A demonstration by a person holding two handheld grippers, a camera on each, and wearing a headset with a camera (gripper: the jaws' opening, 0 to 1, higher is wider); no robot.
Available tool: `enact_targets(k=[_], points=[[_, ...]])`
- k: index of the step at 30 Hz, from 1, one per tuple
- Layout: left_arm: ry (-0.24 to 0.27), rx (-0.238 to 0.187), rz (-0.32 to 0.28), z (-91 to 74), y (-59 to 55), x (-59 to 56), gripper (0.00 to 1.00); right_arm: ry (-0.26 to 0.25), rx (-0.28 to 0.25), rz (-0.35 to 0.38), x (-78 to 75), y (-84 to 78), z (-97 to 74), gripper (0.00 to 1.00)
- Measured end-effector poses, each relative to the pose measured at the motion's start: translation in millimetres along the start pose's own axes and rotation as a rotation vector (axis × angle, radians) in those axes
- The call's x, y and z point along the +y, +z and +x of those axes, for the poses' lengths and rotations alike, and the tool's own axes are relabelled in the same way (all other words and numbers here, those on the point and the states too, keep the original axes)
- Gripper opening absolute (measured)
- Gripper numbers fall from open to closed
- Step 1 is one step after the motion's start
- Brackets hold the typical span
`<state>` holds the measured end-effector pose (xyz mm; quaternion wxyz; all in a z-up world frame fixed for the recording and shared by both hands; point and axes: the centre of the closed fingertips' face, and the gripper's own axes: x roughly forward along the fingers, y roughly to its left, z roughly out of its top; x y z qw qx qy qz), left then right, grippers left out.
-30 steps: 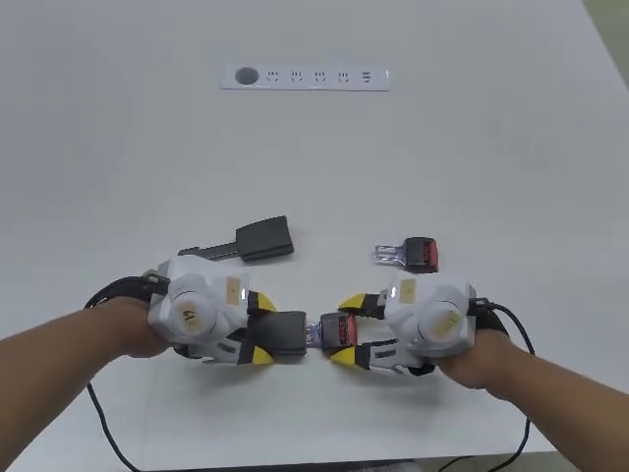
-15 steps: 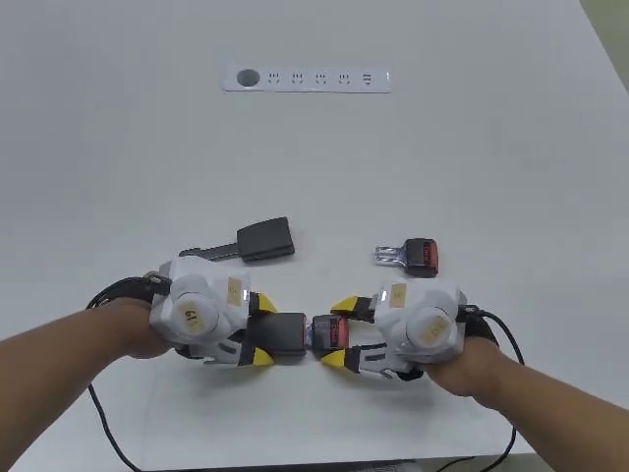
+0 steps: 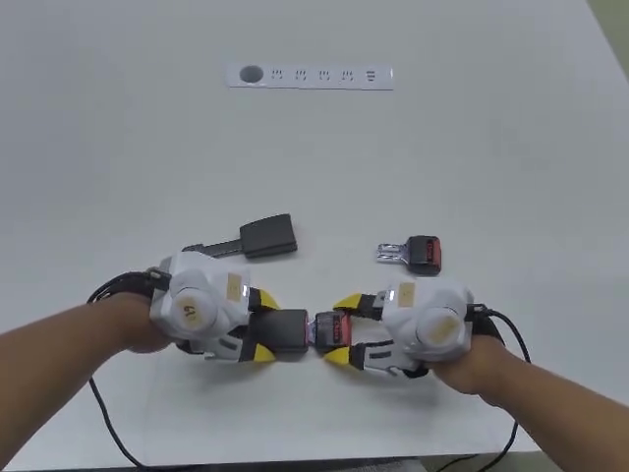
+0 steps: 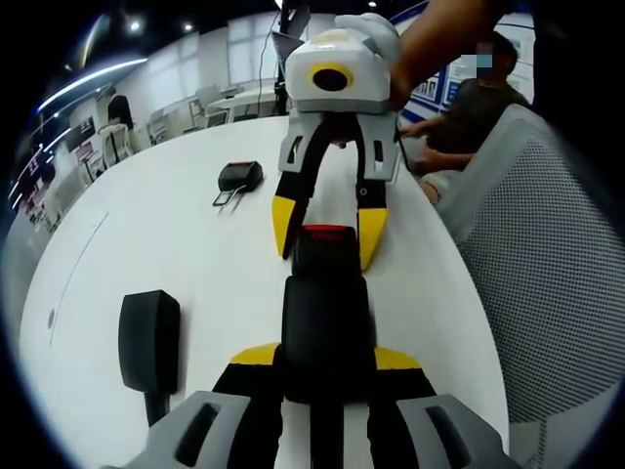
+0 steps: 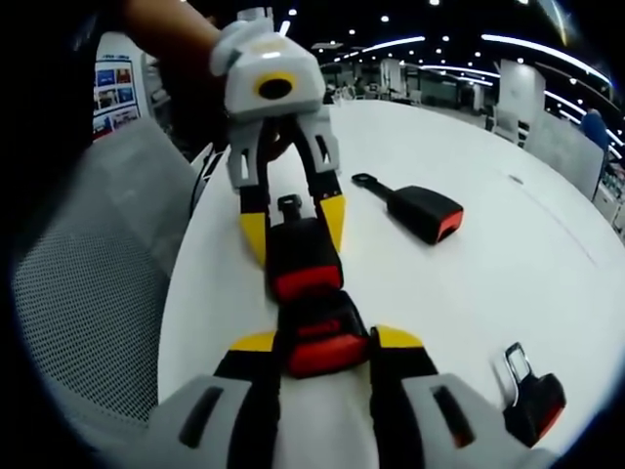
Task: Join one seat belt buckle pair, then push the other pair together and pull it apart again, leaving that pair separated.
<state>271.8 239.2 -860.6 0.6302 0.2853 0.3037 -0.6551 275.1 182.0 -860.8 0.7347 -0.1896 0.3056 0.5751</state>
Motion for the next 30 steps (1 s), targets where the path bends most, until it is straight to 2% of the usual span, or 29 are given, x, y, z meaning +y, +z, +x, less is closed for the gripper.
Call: enact_targets(k=[14, 23, 30], points=[[-0.013, -0.059, 0.004, -0.8, -0.1, 0.1, 0.33, 0.009, -0.062, -0.013, 3.3, -0.7, -2.8, 0.34], [-0.025, -0.078, 0.007, -1.7, 0.5, -0.2, 0.33, 0.012, -0.071, -0.047, 3.5, -0.5, -2.3, 0.33], [-0.027, -0.089, 0.011, -2.0, 0.2, -0.4, 0.33, 0.007, -0.084, -0.041, 3.2, -0.2, -2.6, 0.33]])
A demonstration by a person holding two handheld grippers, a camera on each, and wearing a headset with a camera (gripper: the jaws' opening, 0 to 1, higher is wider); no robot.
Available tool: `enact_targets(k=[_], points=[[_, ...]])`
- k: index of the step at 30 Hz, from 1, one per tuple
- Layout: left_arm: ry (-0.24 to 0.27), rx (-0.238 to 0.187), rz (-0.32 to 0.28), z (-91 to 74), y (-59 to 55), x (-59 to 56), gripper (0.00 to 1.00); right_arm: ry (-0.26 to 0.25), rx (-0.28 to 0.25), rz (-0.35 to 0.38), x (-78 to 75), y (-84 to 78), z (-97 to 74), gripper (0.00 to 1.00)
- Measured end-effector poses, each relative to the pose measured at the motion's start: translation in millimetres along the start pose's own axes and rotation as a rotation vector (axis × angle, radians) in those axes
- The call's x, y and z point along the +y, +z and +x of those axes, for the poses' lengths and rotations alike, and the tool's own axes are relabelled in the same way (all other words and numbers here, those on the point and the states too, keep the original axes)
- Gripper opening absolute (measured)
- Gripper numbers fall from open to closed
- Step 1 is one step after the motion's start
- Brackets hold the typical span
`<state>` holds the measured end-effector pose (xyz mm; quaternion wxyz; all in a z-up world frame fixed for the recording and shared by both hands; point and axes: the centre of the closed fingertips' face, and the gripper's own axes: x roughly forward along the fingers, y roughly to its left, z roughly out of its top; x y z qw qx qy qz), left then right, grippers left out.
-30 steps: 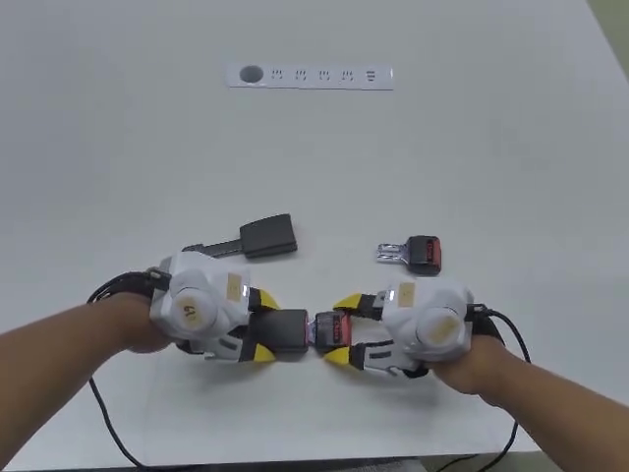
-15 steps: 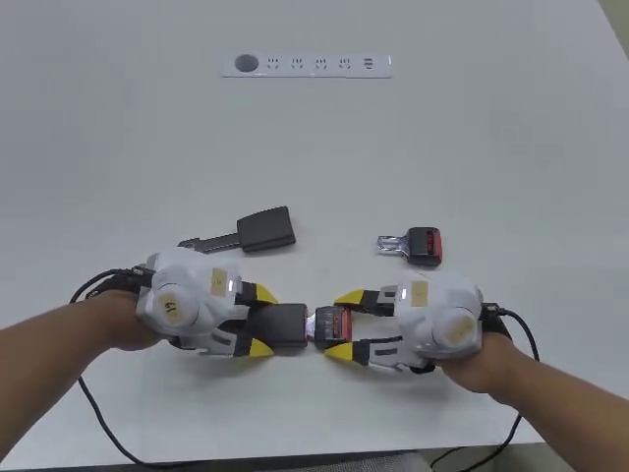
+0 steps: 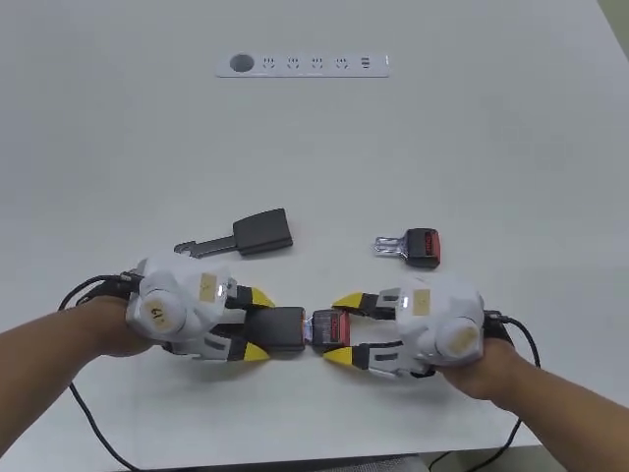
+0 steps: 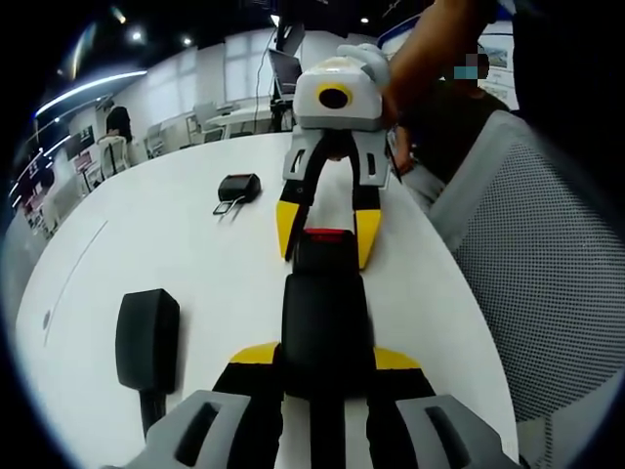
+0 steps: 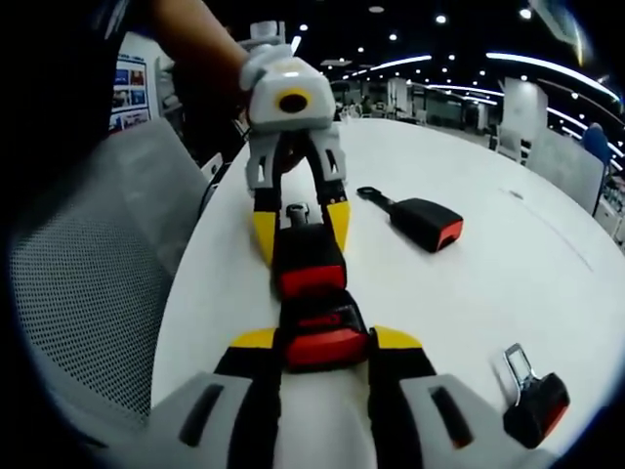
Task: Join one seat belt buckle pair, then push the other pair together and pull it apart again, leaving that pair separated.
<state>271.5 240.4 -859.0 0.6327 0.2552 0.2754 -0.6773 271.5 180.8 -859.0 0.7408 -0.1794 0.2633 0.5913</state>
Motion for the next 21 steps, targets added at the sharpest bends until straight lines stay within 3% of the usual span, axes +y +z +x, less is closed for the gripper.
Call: enact_targets(k=[21], points=[[-0.002, -0.026, -0.006, -0.3, -0.6, 0.9, 0.33, -0.010, -0.027, 0.015, -0.7, 0.6, -0.7, 0.33]])
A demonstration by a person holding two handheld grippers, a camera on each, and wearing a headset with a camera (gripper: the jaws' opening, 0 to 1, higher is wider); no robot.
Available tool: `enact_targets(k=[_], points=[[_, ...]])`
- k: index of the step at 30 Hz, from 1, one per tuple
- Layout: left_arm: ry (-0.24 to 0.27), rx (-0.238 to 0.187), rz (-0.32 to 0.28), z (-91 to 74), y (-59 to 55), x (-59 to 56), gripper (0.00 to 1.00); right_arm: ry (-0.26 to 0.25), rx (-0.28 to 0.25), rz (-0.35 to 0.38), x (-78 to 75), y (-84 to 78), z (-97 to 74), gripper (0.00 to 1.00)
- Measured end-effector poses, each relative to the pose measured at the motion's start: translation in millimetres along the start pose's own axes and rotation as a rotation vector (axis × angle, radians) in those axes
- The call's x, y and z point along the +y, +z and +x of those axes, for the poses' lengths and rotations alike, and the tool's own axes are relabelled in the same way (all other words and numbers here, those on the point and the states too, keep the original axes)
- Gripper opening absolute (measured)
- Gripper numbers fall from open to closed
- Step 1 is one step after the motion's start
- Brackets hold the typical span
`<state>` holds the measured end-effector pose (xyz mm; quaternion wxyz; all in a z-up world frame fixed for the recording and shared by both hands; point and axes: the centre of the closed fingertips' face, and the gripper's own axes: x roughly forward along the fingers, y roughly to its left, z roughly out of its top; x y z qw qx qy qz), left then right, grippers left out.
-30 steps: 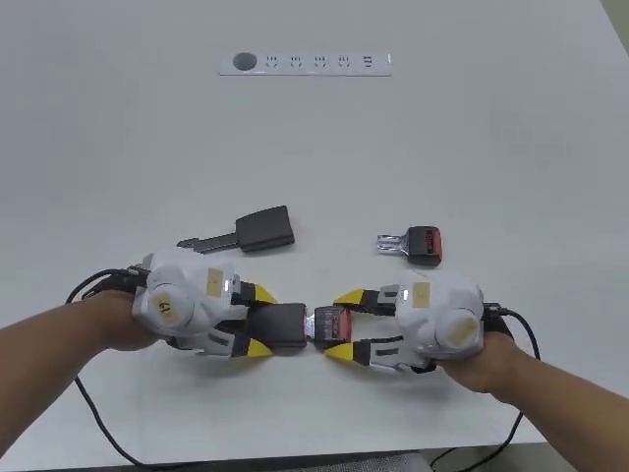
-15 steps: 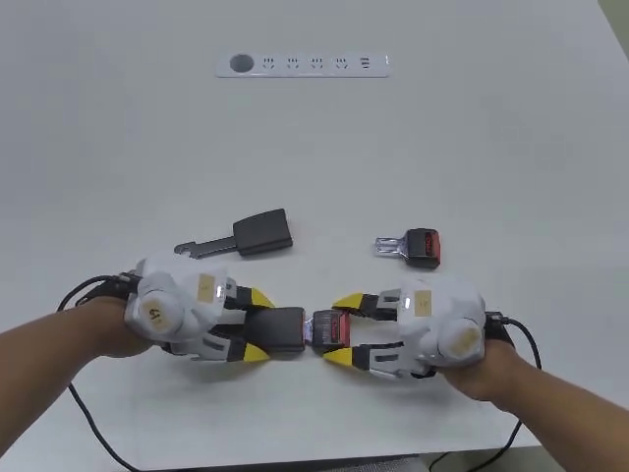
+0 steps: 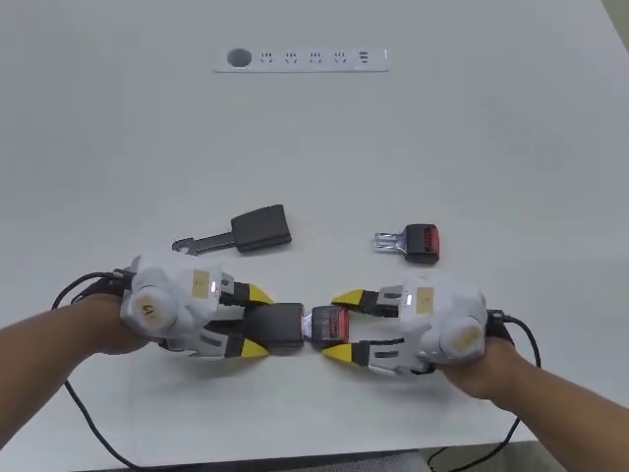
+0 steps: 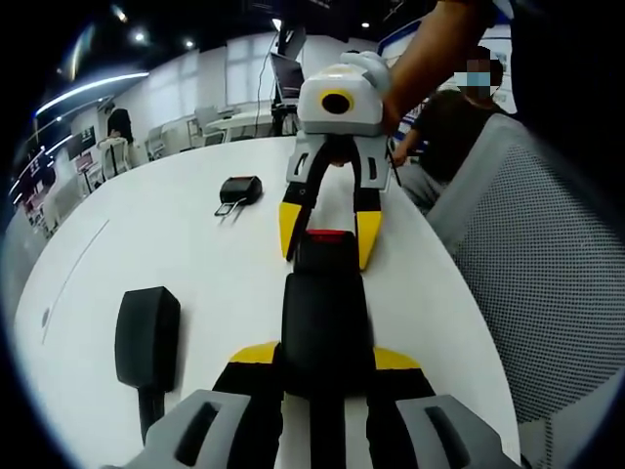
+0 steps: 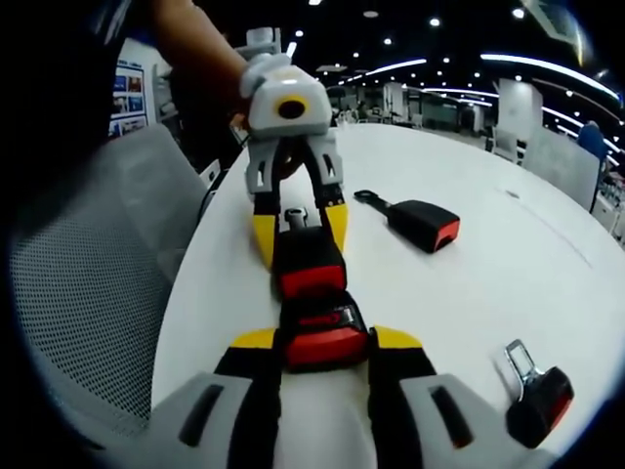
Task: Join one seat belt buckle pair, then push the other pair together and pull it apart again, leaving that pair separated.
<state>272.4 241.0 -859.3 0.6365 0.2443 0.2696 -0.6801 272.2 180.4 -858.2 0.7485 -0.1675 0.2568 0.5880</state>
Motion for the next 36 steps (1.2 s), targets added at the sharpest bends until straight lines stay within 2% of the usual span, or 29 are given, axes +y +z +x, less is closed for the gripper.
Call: enact_targets(k=[10, 16, 17, 24, 27, 28, 29, 30, 32, 34, 36], points=[[0.005, -0.009, -0.007, -0.4, -0.2, 0.0, 0.33, -0.004, -0.010, 0.010, 0.6, 0.3, 0.0, 0.33], [0.008, 0.003, -0.010, -0.1, 0.3, -0.2, 0.34, -0.004, -0.009, 0.019, 0.9, 0.6, 0.2, 0.34], [0.008, 0.010, -0.008, 0.2, 0.9, -0.5, 0.34, -0.007, -0.003, 0.002, 0.9, 0.6, 0.2, 0.35], [0.001, 0.061, 0.015, 1.2, 0.9, -0.5, 0.34, -0.005, 0.025, 0.002, 1.1, 3.1, -0.3, 0.37], [0.010, 0.076, 0.015, 1.6, 2.0, 0.5, 0.35, -0.005, 0.055, 0.007, 0.8, 2.3, 0.9, 0.37], [0.015, 0.080, 0.011, 1.7, 1.6, 1.0, 0.37, 0.007, 0.035, 0.049, 3.1, 6.1, 0.5, 0.39], [0.037, 0.091, 0.000, 1.5, 1.1, 4.4, 0.39, 0.008, 0.015, 0.060, 3.4, 10.4, -0.3, 0.43], [0.040, 0.097, -0.033, 0.5, 0.4, 3.7, 0.41, -0.008, -0.010, 0.076, 1.0, 15.5, -1.2, 0.47], [0.038, 0.077, -0.056, -3.1, 3.5, 3.6, 0.48, -0.030, -0.022, 0.078, -3.9, 19.8, -2.1, 0.59], [0.051, 0.062, -0.065, -8.5, 8.3, 4.3, 0.56, -0.048, -0.029, 0.076, -7.6, 23.9, -3.2, 0.66], [0.078, 0.029, -0.107, -14.5, 16.0, 7.5, 0.61, -0.063, -0.031, 0.082, -11.9, 26.0, -4.4, 0.74]])
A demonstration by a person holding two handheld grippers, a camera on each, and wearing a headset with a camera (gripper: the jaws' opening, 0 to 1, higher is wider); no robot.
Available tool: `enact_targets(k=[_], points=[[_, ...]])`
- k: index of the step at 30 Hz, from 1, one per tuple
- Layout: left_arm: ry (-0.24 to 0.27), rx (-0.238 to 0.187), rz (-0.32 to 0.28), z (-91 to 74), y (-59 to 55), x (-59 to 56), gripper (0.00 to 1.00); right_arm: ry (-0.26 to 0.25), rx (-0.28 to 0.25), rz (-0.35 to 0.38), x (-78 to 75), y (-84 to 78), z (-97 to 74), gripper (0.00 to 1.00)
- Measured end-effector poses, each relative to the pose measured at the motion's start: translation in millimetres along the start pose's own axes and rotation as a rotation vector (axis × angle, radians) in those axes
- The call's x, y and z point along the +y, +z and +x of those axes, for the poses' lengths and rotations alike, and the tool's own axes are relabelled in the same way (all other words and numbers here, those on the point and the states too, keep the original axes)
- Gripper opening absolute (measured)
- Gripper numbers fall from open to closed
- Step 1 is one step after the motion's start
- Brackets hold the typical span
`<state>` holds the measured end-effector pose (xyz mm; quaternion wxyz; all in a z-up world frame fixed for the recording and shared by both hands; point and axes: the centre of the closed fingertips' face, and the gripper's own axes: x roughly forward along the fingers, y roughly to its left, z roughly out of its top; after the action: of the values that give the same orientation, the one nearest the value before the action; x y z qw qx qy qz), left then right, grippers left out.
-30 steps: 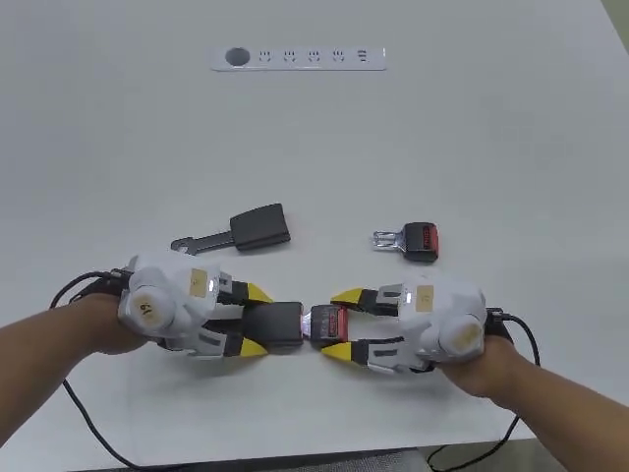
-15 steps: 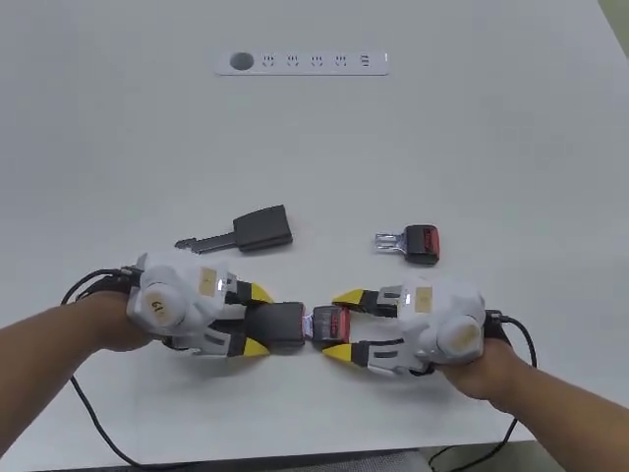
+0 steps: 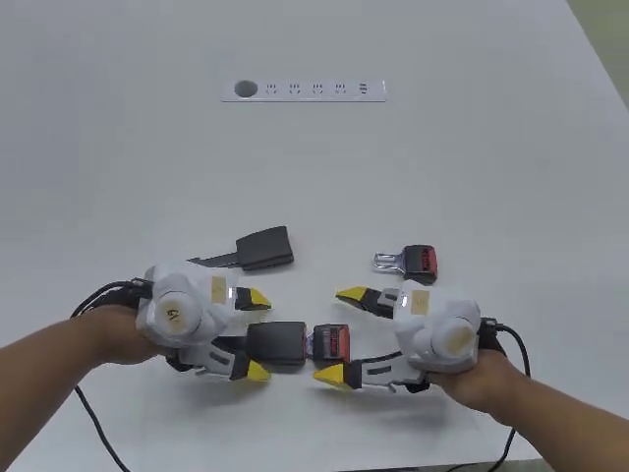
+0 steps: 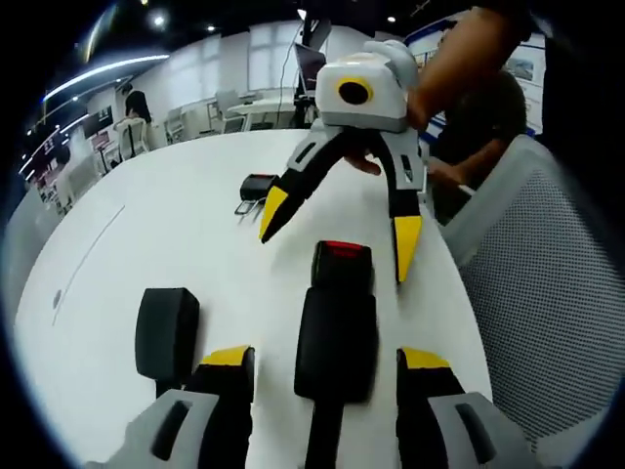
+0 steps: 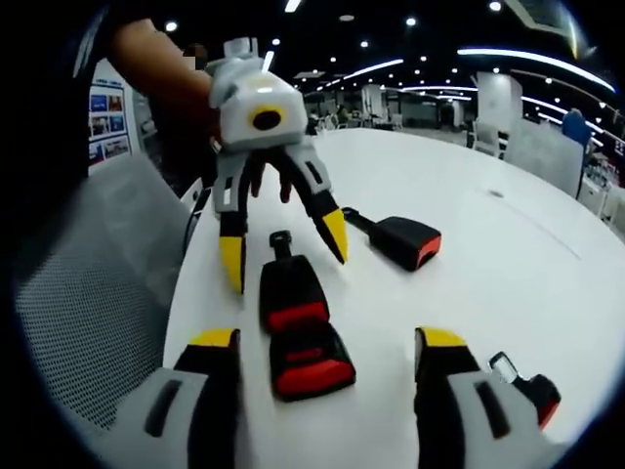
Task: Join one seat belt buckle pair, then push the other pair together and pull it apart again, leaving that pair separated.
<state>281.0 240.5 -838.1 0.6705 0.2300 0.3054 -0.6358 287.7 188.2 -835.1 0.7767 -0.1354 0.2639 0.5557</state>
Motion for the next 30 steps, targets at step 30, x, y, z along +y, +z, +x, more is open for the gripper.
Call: enact_targets(k=[30], points=[[0.223, -0.136, -0.094, -53.6, 38.0, 90.8, 0.81, -0.226, -0.001, 0.042, -111.3, -3.9, -77.6, 0.87]])
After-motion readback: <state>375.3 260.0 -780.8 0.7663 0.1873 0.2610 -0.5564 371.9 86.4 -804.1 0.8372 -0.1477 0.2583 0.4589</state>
